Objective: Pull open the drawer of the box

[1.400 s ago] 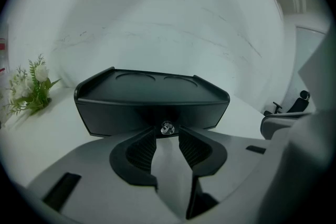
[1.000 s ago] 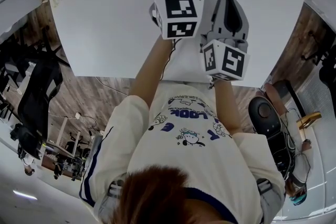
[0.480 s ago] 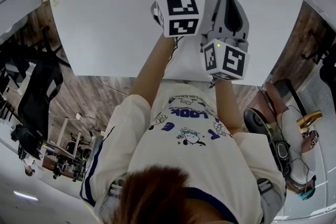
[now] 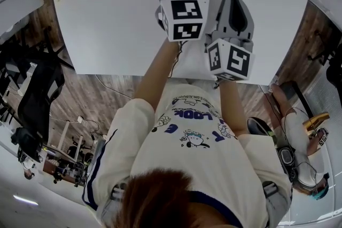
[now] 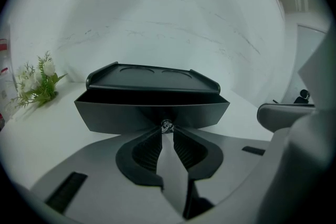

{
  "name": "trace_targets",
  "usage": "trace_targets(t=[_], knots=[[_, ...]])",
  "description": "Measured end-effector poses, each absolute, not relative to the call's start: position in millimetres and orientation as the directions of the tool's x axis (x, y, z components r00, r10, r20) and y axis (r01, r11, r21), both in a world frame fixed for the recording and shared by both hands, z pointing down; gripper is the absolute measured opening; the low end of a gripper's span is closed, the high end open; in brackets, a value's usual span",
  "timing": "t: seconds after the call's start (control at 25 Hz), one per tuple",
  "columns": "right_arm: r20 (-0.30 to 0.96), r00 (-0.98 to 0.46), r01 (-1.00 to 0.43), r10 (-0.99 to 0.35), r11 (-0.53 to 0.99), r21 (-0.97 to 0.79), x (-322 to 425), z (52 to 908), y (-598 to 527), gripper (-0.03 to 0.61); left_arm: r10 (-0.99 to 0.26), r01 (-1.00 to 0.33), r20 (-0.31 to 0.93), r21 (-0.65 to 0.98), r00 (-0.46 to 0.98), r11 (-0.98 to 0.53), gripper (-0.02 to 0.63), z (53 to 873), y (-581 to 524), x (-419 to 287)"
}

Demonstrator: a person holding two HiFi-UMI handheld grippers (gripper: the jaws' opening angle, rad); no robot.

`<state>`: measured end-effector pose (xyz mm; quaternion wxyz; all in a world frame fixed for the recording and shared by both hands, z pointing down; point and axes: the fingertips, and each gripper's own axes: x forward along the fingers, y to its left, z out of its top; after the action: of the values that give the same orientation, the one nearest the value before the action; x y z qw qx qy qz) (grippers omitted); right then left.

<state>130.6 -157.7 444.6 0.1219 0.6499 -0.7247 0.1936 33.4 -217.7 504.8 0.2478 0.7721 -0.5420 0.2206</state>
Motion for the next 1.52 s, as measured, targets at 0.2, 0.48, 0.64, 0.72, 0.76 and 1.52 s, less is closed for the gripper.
trace_targets(t=[0.2, 0.48, 0.64, 0.72, 0.76, 1.52], knots=[[0.428, -0.127, -0.989, -0.895, 0.081, -0.125, 127.8, 443.0, -149.6, 0.044, -0.720, -0.946, 0.621, 0.129, 0.310, -0.297, 0.075, 504.4, -203.1, 31.7], [0.431, -0.127, -0.988, -0.893, 0.078, -0.131, 123.8, 442.7, -136.9, 0.044, -0.713, -0.945, 0.628, 0.129, 0.312, -0.300, 0.075, 505.5, -182.5, 29.0], [0.429, -0.128, -0.988, -0.894, 0.080, -0.130, 122.4, 441.8, -129.8, 0.043, -0.713, -0.944, 0.625, 0.140, 0.317, -0.298, 0.075, 506.5, -169.5, 30.9], [0.427, -0.128, -0.988, -0.895, 0.079, -0.131, 122.2, 441.0, -128.1, 0.044, -0.711, -0.944, 0.627, 0.140, 0.319, -0.300, 0.075, 507.5, -164.2, 31.5], [0.426, -0.127, -0.988, -0.896, 0.078, -0.131, 121.8, 440.8, -127.1, 0.044, -0.709, -0.943, 0.629, 0.139, 0.319, -0.301, 0.075, 508.2, -161.6, 31.2], [0.424, -0.129, -0.988, -0.896, 0.078, -0.136, 118.3, 441.9, -111.0, 0.044, -0.707, -0.946, 0.638, 0.114, 0.305, -0.305, 0.075, 512.2, -132.5, 24.8]])
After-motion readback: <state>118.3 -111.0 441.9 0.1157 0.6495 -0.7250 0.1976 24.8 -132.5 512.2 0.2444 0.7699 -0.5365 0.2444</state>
